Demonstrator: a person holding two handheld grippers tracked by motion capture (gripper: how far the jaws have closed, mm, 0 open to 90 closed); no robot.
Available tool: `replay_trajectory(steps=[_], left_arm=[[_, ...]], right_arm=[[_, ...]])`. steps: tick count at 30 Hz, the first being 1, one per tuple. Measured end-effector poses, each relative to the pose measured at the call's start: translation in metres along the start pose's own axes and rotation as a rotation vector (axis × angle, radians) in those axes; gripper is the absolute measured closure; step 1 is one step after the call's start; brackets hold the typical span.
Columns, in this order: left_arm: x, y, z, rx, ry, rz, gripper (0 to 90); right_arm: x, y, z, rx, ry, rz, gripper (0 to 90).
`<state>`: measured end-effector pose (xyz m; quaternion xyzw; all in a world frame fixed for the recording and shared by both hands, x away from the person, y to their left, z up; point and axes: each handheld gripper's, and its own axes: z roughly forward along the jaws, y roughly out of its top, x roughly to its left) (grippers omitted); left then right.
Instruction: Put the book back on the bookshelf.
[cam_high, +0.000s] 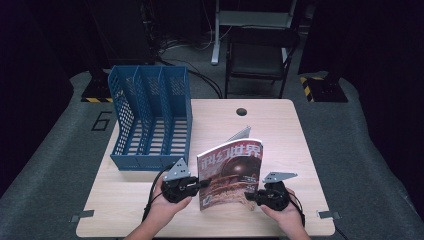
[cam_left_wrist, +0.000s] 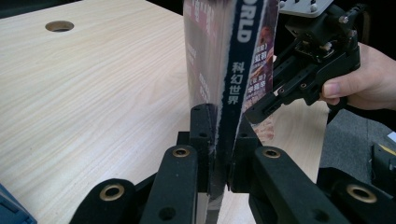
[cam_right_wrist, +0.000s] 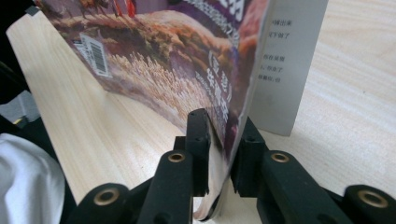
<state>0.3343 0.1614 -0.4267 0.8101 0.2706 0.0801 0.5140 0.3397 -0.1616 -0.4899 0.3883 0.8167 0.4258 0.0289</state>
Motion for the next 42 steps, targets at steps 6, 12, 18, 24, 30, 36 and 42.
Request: replay_trajectory(steps=[6,12,18,24,30,36,42], left_arm=[[-0.002,0.001,0.0,0.002,0.002,-0.004,83.6],[-0.001,0.003,-0.001,0.01,-0.005,0.004,83.6],[-0.004,0.004,-0.002,-0.006,0.002,0.017,83.6],[-0.006,0.006,-0.003,-0.006,0.001,0.036,83.5],[-0.011,0.008,-0.002,0.007,0.027,0.08,83.5],[-0.017,0.009,-0.001,0.023,0.025,0.11,83.5],[-0.019,0.009,0.0,0.04,0.022,0.128,83.5]], right_arm=[[0.002,0.003,0.002,-0.021,-0.032,-0.015,82.7],[0.005,0.005,0.003,-0.035,-0.052,-0.021,84.2],[0.006,0.008,0.004,-0.069,-0.075,-0.023,84.3],[0.008,0.01,0.004,-0.1,-0.1,-0.029,84.2],[0.01,0.01,0.008,-0.11,-0.12,-0.029,83.1],[0.007,0.009,0.01,-0.114,-0.123,-0.025,82.2],[0.005,0.009,0.01,-0.109,-0.138,-0.038,80.9]])
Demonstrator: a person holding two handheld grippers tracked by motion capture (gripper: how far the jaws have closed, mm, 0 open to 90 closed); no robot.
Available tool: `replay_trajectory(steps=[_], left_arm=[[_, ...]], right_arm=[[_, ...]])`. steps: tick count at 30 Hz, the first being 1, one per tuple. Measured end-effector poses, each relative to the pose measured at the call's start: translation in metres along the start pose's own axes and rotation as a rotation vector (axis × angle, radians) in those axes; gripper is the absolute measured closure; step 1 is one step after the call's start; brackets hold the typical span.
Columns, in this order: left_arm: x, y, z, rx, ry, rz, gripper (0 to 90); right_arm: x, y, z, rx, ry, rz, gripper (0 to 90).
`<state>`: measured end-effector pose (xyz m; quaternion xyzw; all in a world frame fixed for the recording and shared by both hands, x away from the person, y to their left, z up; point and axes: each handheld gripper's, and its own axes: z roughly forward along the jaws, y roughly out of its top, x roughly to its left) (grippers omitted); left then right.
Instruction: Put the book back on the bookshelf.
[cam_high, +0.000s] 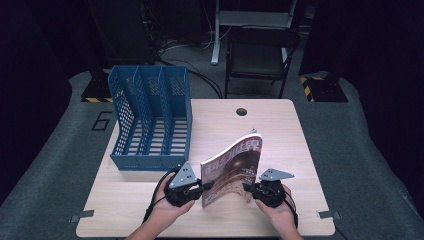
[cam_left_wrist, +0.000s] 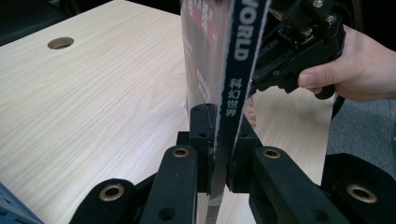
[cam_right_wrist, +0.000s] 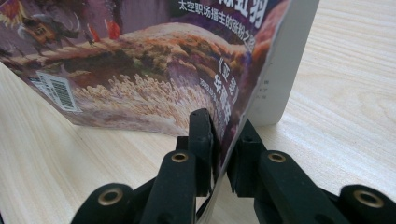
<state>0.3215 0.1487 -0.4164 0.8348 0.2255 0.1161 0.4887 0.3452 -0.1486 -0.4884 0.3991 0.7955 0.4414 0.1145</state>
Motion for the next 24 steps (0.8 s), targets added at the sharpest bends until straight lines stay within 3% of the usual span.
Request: replay_trajectory(steps=[12,24], left_arm=[[0.0013,-0.0018,0.0008,0.008,-0.006,0.0,83.4],[0.0051,-0.0005,0.0001,0.029,-0.011,-0.011,83.0]], right_arm=[[-0.0038,-0.0019,0.0013,0.004,-0.023,0.011,72.9],[-0.0056,-0.0022,0.0011,-0.009,-0.013,0.033,62.8]])
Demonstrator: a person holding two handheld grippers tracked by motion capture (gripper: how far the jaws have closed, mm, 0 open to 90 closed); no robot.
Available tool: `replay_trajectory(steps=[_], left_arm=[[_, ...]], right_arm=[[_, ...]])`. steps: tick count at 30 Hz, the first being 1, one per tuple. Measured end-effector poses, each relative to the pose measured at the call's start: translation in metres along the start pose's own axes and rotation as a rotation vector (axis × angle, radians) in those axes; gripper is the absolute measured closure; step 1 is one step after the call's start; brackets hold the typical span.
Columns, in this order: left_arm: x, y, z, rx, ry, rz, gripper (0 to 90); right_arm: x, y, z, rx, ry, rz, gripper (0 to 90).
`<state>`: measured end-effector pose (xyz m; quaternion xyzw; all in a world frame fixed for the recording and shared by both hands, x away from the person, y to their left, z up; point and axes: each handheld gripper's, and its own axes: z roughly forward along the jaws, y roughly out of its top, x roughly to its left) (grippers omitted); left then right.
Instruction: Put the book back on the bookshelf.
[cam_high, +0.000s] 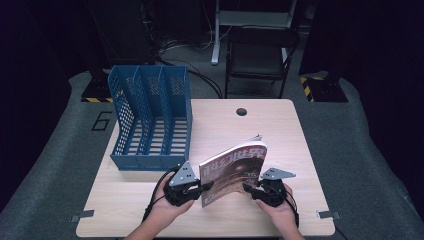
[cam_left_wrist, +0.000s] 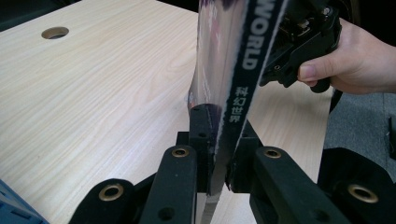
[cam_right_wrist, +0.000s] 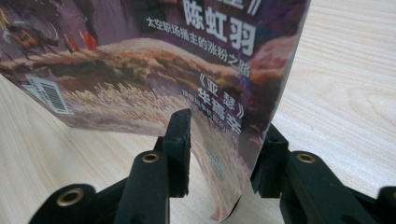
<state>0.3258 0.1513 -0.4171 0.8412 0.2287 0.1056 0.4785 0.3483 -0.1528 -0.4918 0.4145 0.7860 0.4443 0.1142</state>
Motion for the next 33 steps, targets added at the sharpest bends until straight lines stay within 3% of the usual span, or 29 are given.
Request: replay_trajectory(steps=[5,8,17,20,23,31,33], left_arm=[[0.001,0.003,-0.001,0.011,-0.001,-0.003,80.8],[0.001,0.008,-0.003,-0.002,-0.034,-0.046,78.0],[0.002,0.016,-0.007,0.02,-0.046,-0.051,75.1],[0.003,0.019,-0.009,0.03,-0.058,-0.07,72.9],[0.004,0.025,-0.012,0.047,-0.057,-0.056,72.0],[0.004,0.035,-0.016,0.045,-0.046,-0.062,69.3],[0.004,0.038,-0.018,0.044,-0.065,-0.076,67.9]], right_arm=[[-0.001,0.0,-0.001,-0.001,0.009,-0.001,59.3],[0.0,-0.001,0.0,0.004,0.023,-0.006,57.2],[0.0,-0.001,0.001,-0.005,0.016,-0.005,56.5],[0.0,-0.002,0.001,-0.005,0.019,-0.01,56.2],[0.0,-0.001,0.0,-0.003,0.016,-0.012,56.0],[0.0,-0.001,-0.001,-0.014,0.011,-0.014,55.0],[0.0,-0.001,-0.002,-0.013,0.011,-0.012,54.9]])
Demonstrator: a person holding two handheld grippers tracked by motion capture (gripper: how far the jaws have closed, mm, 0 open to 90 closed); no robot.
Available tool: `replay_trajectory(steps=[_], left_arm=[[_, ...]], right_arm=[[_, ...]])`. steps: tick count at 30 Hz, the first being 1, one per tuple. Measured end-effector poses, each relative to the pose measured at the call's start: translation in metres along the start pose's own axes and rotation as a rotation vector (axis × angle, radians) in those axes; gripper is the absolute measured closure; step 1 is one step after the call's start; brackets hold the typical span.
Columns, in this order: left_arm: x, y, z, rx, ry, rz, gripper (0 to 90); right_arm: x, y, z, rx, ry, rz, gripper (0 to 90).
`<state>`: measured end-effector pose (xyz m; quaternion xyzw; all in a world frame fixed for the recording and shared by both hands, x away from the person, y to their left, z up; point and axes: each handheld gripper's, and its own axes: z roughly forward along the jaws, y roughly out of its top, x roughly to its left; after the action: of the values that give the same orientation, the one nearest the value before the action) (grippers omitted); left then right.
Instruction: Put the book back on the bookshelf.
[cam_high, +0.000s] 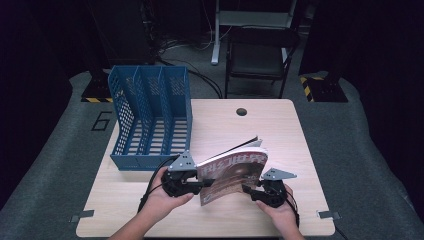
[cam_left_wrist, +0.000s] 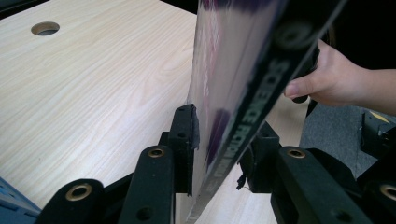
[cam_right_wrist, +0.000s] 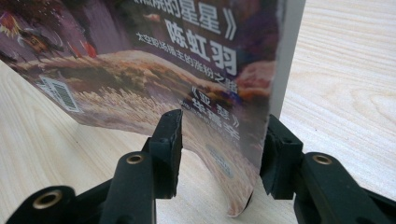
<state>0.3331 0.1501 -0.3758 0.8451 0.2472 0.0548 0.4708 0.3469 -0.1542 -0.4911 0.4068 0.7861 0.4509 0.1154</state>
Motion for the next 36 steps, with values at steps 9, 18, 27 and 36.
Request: replay_trajectory(steps=[9,18,27,36], left_arm=[[-0.002,0.015,-0.007,0.045,0.01,0.025,65.4],[-0.002,0.025,-0.015,0.049,0.006,0.026,64.5],[-0.002,0.037,-0.02,0.061,0.016,0.028,63.6],[-0.005,0.046,-0.02,0.078,0.004,0.04,63.4]], right_arm=[[0.0,0.001,-0.001,-0.004,-0.006,-0.001,54.3],[0.001,0.0,-0.003,0.001,-0.003,0.007,54.1],[0.0,0.001,-0.003,0.002,-0.003,0.001,54.1],[0.001,0.001,-0.003,0.0,-0.008,0.008,54.0]])
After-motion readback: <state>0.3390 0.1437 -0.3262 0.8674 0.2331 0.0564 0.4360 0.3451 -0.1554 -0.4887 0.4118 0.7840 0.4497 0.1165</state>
